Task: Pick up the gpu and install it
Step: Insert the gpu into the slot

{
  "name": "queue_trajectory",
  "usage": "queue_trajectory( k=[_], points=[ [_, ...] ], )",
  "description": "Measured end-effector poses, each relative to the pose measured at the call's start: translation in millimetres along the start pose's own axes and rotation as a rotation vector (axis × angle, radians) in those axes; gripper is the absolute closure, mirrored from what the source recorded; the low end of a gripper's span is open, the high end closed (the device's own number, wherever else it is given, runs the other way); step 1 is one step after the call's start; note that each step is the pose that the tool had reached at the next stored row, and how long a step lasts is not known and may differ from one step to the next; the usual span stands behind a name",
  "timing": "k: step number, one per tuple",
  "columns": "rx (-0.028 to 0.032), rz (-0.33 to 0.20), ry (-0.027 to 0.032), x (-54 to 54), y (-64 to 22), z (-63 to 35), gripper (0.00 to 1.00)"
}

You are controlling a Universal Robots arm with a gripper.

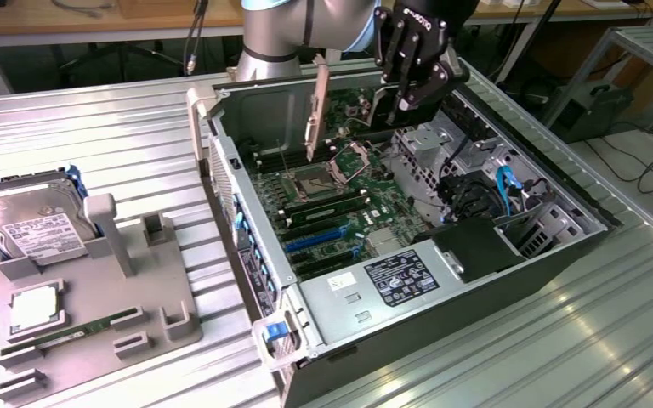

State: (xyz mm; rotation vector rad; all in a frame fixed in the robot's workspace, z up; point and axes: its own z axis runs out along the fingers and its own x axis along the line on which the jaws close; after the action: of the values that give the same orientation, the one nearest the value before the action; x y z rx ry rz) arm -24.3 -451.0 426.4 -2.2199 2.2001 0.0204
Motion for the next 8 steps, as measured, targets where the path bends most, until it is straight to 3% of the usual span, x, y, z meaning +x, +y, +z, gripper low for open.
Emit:
queue_trajectory(
  k=[8],
  points=[
    [-0.0008,-0.041,-0.0002,0.0,0.0,0.2,0.73]
  ],
)
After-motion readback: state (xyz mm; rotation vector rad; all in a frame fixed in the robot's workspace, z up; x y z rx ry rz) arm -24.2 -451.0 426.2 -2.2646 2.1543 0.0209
